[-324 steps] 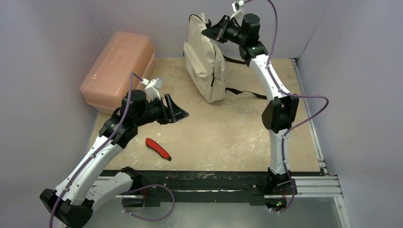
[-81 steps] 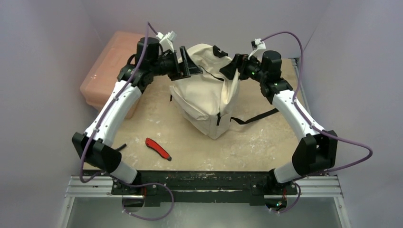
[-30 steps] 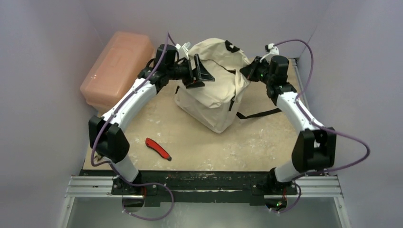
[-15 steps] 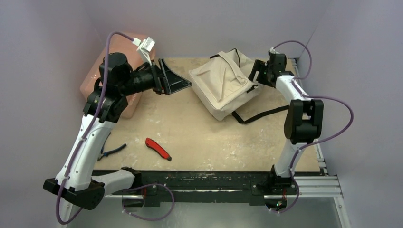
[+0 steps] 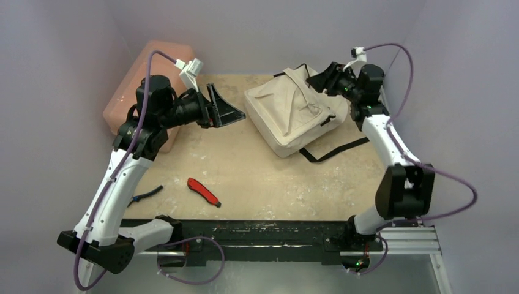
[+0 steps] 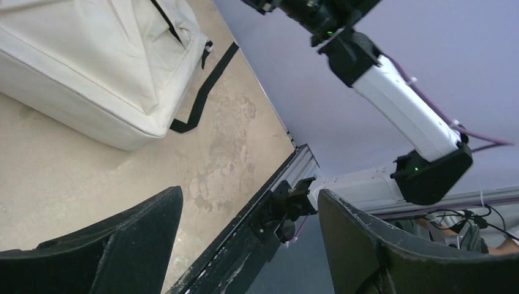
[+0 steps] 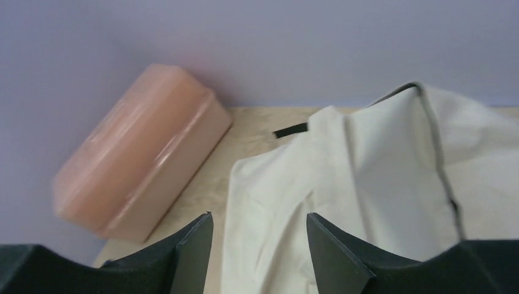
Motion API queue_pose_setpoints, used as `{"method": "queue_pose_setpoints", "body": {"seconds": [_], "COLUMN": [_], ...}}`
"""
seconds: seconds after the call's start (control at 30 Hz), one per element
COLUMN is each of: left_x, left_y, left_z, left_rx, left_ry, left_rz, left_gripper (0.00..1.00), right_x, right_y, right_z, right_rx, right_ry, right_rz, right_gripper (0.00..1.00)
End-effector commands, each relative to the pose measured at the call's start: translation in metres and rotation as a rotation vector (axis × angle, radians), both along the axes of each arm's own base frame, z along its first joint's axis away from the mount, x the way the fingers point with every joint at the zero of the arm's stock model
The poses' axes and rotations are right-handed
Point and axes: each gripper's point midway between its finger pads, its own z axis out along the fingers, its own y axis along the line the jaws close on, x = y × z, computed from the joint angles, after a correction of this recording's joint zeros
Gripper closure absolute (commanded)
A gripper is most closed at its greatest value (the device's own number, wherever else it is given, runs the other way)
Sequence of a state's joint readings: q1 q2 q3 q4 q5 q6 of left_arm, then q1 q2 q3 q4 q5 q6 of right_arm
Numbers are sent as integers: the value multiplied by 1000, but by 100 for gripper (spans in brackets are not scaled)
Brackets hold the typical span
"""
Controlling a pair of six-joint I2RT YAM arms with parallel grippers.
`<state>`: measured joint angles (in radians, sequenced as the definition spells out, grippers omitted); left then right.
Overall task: Pack the student bag
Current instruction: Adjust the student bag at the center of the board, then reset both arms
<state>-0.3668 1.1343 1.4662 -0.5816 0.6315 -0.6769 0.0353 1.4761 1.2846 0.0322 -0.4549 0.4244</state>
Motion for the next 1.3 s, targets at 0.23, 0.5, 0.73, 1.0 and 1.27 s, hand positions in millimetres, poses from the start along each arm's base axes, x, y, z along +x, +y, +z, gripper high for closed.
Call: {"method": "queue_pose_setpoints", "body": {"seconds": [0.23, 0.5, 0.73, 1.0, 1.27], "left_x": [-20, -19, -20, -51, -79], "left_y": [3, 17, 60, 122, 163], "left_z": [-3, 7, 38, 92, 112], "left_rx": [-51, 9, 106, 81, 37], "left_ry": [11, -71, -274, -507, -634], "left_rz": [-19, 55, 267, 549, 727], "left_gripper": [19, 20, 19, 16, 13], "right_x": [54, 15, -100, -190, -222], "right_y": [44, -10, -29, -57, -84], "right_z": [-190, -65, 41, 140, 180], "right_rx": [272, -161, -167, -89, -21], "right_ry": [328, 260, 15, -268, -391], "right_rz": [209, -60, -148, -313, -464], "right_gripper": [50, 31, 1, 1, 1]}}
